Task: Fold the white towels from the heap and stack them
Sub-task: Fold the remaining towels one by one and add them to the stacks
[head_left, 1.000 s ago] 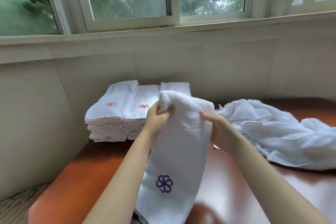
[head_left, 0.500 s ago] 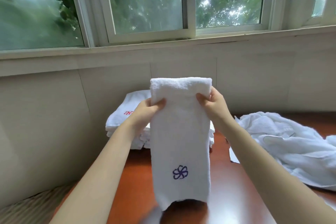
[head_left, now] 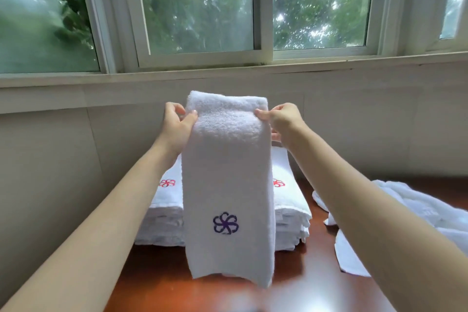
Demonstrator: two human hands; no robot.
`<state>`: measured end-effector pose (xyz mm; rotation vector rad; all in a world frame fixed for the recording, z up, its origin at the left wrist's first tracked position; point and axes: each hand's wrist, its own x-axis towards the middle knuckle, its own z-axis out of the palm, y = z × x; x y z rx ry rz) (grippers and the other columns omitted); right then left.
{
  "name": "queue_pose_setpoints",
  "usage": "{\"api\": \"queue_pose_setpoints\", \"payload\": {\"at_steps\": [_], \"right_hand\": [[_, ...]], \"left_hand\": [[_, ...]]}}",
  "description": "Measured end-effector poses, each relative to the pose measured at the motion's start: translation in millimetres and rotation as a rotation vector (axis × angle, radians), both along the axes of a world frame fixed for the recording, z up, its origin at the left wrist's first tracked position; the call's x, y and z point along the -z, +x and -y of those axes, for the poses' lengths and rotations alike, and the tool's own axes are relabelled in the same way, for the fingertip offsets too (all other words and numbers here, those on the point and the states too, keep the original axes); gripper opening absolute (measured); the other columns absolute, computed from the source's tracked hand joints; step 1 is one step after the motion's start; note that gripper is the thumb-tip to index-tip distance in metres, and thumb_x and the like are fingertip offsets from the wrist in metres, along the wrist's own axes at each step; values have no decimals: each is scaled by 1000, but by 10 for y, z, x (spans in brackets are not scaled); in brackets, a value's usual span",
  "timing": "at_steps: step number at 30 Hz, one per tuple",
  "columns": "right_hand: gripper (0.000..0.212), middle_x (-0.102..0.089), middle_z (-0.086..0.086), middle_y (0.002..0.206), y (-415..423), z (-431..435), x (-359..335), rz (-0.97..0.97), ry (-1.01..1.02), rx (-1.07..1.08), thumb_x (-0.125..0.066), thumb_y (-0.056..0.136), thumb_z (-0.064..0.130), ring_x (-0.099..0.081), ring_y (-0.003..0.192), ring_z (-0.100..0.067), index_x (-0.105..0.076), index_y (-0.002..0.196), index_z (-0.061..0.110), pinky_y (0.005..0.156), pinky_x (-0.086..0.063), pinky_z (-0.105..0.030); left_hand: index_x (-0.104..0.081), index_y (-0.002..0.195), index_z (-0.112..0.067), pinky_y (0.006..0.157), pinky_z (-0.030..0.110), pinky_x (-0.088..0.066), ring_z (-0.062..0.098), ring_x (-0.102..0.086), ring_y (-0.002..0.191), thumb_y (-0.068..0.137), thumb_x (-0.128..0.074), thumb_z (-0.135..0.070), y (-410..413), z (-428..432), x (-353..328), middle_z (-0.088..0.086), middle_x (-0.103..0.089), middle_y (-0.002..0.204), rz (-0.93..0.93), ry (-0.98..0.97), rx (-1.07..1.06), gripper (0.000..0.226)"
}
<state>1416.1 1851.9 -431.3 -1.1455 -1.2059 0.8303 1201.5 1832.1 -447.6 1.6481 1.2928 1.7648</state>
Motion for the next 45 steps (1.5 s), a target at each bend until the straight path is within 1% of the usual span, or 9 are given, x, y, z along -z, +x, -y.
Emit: {"api": "queue_pose_setpoints", "payload": {"at_steps": [9,12,17,22,27,31,34,39,45], "right_hand": [[20,-52,-7,83,-548,-1922,841,-44,-167,43,-58,91,18,-51,69,-18,-42,101,12,49,-39,-19],[22,-60,-10,71,-569,-2197,1486,290,-447,-98,-58,91,18,-60,59,-17,-45,105,9,42,-42,-13],[29,-57,-6,88,-547,-2626,1732,288,-193,74,-65,82,10,-57,81,-17,-48,106,14,66,-44,-25],[34,-64,-9,114,-601,-2823,1576,61,-93,164,-62,85,13,-60,106,-25,-57,118,6,82,-43,-27],[37,-63,-10,104,-629,-2778,1737,394,-218,14,-53,91,19,-61,92,-23,-53,123,2,78,-46,-29],[20,-60,-8,81,-551,-2509,1610,467,-301,-10,-54,80,15,-58,64,-22,-53,99,8,50,-39,-20],[22,-48,-5,69,-500,-2069,1522,525,-451,-40,-60,84,25,-46,49,-18,-46,86,9,42,-30,-15],[25,-49,-9,64,-493,-1271,1449,551,-550,-213,-57,90,28,-46,48,-19,-48,78,9,47,-32,-18],[26,-44,-8,65,-550,-932,1405,207,-515,-324,-50,98,24,-36,43,-13,-49,77,8,40,-31,-19]], "left_hand": [[-38,132,-1,75,33,-46,22,-54,91,97,-51,-38,-170,-1889,513,11,-52,111,149,-437,9,53],[-50,99,-12,58,25,-34,16,-43,63,100,-46,-36,-214,-2239,1066,6,-47,79,-177,-801,85,24],[-28,143,2,77,27,-40,30,-52,115,95,-52,-10,-179,-2587,1232,24,-44,136,-323,-685,-56,55],[-37,134,-13,57,24,-38,22,-47,89,93,-50,-7,-74,-2759,1003,8,-48,112,-220,-326,-147,44],[0,153,-15,107,29,-28,31,-34,137,101,-42,-30,-95,-2648,1172,10,-24,155,-653,-652,-69,69],[-39,141,-13,103,30,-43,22,-56,119,97,-50,-38,-239,-2327,1168,10,-56,133,-457,-676,88,52],[-61,107,-13,55,16,-51,7,-70,67,92,-60,-36,-357,-1908,1092,-2,-74,79,-260,-889,215,27],[-25,147,-28,80,33,-54,16,-67,101,86,-65,-44,-551,-1270,1110,-3,-59,129,-28,-991,437,75],[-66,111,-13,65,24,-55,16,-72,84,89,-58,-50,-462,-827,1020,2,-75,93,63,-903,376,44]]}}
